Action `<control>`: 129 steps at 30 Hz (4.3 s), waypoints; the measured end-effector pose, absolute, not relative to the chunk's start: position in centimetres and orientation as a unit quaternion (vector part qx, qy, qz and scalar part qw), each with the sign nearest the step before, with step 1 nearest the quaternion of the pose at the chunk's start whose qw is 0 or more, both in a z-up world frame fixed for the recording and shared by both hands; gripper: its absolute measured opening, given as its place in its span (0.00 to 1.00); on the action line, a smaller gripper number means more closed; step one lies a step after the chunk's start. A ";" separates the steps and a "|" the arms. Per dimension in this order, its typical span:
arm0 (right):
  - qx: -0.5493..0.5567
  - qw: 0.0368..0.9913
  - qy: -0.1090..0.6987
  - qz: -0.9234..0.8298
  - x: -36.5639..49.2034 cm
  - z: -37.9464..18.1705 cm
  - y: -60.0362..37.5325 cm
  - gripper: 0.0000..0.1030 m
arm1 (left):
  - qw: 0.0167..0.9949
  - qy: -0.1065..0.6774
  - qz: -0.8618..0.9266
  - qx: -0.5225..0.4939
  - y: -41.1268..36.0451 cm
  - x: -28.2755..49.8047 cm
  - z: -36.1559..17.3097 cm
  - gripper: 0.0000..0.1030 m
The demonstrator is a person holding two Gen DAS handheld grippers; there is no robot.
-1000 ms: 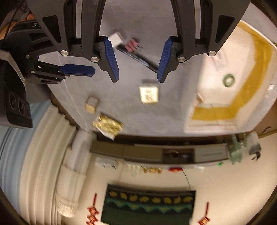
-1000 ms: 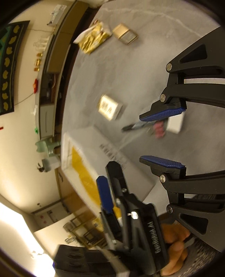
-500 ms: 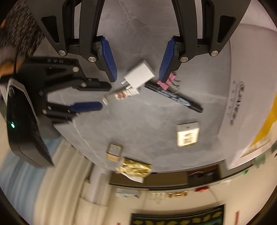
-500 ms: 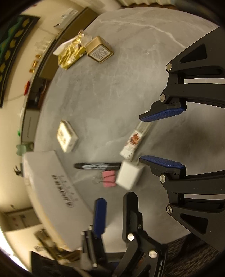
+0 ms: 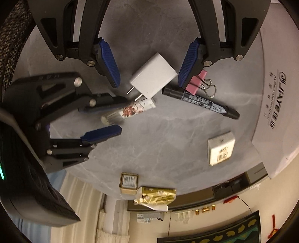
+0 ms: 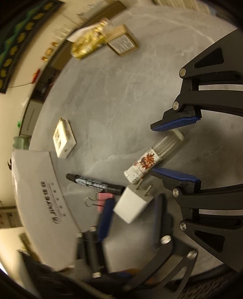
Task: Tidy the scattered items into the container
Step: 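Move the right tool to the white lighter while the left tool approaches the white charger, then close the right tool on the lighter while the left tool closes on the charger, then carry the lighter in the right tool and charger in the left tool over the box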
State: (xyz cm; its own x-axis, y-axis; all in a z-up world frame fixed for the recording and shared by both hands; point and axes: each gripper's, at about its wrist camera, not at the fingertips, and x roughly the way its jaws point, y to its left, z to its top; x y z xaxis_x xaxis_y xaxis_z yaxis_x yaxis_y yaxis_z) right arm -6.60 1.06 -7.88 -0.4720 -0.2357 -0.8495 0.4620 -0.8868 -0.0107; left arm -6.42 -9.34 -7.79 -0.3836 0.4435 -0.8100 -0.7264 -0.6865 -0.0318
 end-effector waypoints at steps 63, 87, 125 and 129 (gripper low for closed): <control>0.403 0.167 0.013 -0.900 -5.4 1.3 -2.5 0.19 | 0.338 0.061 0.883 -0.319 -16.6 -6.1 3.3 0.49; 0.366 0.178 0.007 -0.913 -5.6 5.2 -7.0 0.19 | 0.310 0.005 0.909 -0.278 -22.0 -7.2 7.5 0.49; 0.336 0.216 0.028 -0.916 -9.2 9.2 -15.5 0.19 | 0.255 -0.120 0.918 -0.279 -30.2 -13.1 9.8 0.49; 0.335 0.220 0.036 -0.915 -10.2 9.4 -16.5 0.19 | 0.250 -0.138 0.915 -0.285 -31.1 -14.6 10.0 0.49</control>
